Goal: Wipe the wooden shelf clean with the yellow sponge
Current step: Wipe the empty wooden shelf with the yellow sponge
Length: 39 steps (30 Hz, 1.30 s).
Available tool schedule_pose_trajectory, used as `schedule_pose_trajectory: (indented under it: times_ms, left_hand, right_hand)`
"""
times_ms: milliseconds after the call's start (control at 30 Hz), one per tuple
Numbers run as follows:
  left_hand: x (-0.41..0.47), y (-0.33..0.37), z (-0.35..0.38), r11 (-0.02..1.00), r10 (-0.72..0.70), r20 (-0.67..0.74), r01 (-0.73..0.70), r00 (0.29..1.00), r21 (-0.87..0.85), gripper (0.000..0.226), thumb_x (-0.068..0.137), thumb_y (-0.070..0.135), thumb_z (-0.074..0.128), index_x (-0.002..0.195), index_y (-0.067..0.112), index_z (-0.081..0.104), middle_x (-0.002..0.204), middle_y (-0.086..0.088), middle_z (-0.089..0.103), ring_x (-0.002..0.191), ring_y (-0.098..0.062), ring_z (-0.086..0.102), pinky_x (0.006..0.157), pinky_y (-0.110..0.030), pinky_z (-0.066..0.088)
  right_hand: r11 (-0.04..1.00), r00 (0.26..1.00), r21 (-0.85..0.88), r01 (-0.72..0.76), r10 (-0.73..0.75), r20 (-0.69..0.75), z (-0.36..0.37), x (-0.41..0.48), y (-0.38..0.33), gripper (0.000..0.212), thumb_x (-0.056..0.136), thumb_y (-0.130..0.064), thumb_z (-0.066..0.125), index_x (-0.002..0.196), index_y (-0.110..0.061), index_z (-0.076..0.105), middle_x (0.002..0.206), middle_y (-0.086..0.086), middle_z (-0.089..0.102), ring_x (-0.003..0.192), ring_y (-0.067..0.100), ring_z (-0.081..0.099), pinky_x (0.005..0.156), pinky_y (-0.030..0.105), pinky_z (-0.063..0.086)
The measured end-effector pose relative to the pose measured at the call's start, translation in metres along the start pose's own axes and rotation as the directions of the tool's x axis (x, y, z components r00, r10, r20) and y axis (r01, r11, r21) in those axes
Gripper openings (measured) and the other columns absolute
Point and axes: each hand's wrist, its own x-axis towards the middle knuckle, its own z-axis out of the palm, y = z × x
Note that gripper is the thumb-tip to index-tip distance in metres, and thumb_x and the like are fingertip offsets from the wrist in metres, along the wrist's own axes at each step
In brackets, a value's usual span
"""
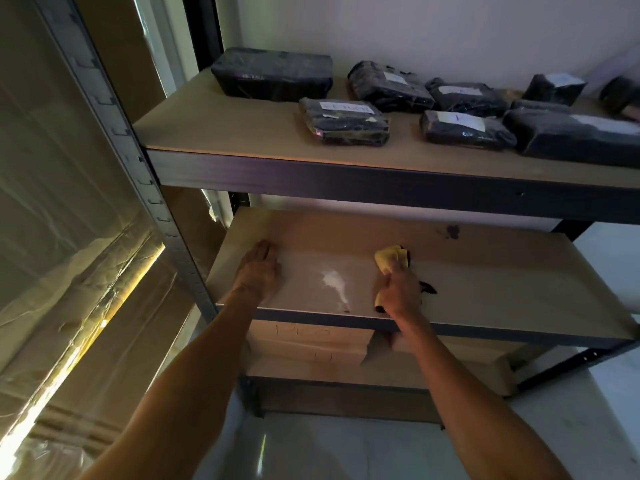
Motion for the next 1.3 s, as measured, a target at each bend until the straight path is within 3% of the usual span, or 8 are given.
schedule_pose_trajectory:
  times_ms: [267,400,500,733,867,933,1100,1300]
  left_hand:
    - [-0.006,0.004,-0.003,1.000,-0.016,0.031,0.016,0.999,-0.009,0.055,0.103,0.030,0.034,0.153,0.011,0.031,0.160,-0.013,0.030,0.148,-0.029,0.026,0.122,-0.041,0.021]
    - [-0.014,0.003,-0.003,1.000,-0.027,0.040,0.027,0.999,0.003,0.057,0.105,0.035,0.028,0.156,0.011,0.024,0.163,-0.011,0.025,0.150,-0.026,0.022,0.123,-0.040,0.017]
    - [-0.017,0.007,-0.006,0.999,-0.032,0.036,0.032,0.999,0.002,0.057,0.105,0.035,0.027,0.158,0.014,0.022,0.164,-0.008,0.023,0.151,-0.024,0.019,0.123,-0.039,0.014]
    - [-0.020,0.009,-0.009,0.999,-0.030,0.035,0.029,0.999,0.024,0.057,0.105,0.033,0.028,0.158,0.015,0.021,0.165,-0.008,0.022,0.152,-0.024,0.018,0.123,-0.040,0.014]
    - [-0.022,0.009,-0.006,0.999,-0.043,0.019,0.043,0.999,0.009,0.058,0.104,0.033,0.028,0.159,0.015,0.019,0.165,-0.007,0.020,0.152,-0.023,0.018,0.123,-0.040,0.015]
    - [-0.021,0.009,-0.005,0.999,-0.042,0.006,0.042,0.999,0.017,0.059,0.104,0.032,0.029,0.159,0.015,0.020,0.165,-0.007,0.022,0.152,-0.023,0.019,0.123,-0.040,0.016]
    - [-0.019,0.010,-0.007,0.999,-0.035,-0.025,0.036,0.999,0.004,0.057,0.104,0.031,0.033,0.158,0.014,0.025,0.163,-0.008,0.028,0.150,-0.024,0.024,0.122,-0.040,0.018]
    - [-0.023,0.009,-0.007,1.000,-0.024,-0.041,0.023,0.999,-0.015,0.056,0.104,0.030,0.036,0.157,0.013,0.029,0.162,-0.008,0.031,0.149,-0.024,0.027,0.121,-0.041,0.020]
  right_hand:
    - [0.992,0.985,0.075,0.105,-0.114,0.129,0.028,-0.031,-0.089,0.049,0.092,-0.024,0.048,0.138,-0.009,0.041,0.144,0.019,0.044,0.130,0.041,0.041,0.103,0.050,0.043]
    - [0.988,0.999,0.157,-0.007,0.012,-0.032,0.008,-0.013,-0.049,0.041,0.093,-0.014,0.042,0.134,-0.010,0.046,0.127,0.020,0.058,0.109,0.038,0.058,0.087,0.050,0.053]
    - [0.998,0.998,0.004,-0.063,0.063,-0.004,0.005,-0.003,-0.012,0.045,0.095,-0.018,0.038,0.137,-0.003,0.044,0.138,0.025,0.049,0.124,0.047,0.046,0.100,0.053,0.045]
    - [0.951,0.955,0.210,0.226,-0.259,0.146,0.018,-0.024,-0.078,0.042,0.096,-0.018,0.047,0.137,-0.014,0.043,0.133,0.017,0.054,0.114,0.036,0.055,0.092,0.044,0.050]
    - [0.948,0.986,0.276,0.156,-0.165,0.006,0.005,0.016,-0.040,0.047,0.091,-0.011,0.044,0.138,-0.012,0.050,0.140,0.019,0.050,0.123,0.037,0.049,0.102,0.040,0.042]
    - [0.969,0.986,0.222,0.108,-0.133,0.104,0.008,0.048,-0.022,0.048,0.092,-0.017,0.039,0.139,-0.012,0.049,0.141,0.021,0.049,0.125,0.039,0.048,0.104,0.041,0.041]
    - [0.911,0.887,0.341,0.230,-0.341,0.313,0.020,0.058,-0.049,0.045,0.096,-0.017,0.050,0.141,-0.024,0.047,0.147,0.009,0.045,0.133,0.026,0.045,0.112,0.030,0.032]
    - [0.799,0.703,0.438,0.412,-0.585,0.404,0.009,0.028,-0.054,0.044,0.097,-0.017,0.052,0.138,-0.033,0.049,0.138,-0.004,0.056,0.119,0.002,0.053,0.101,0.021,0.040]
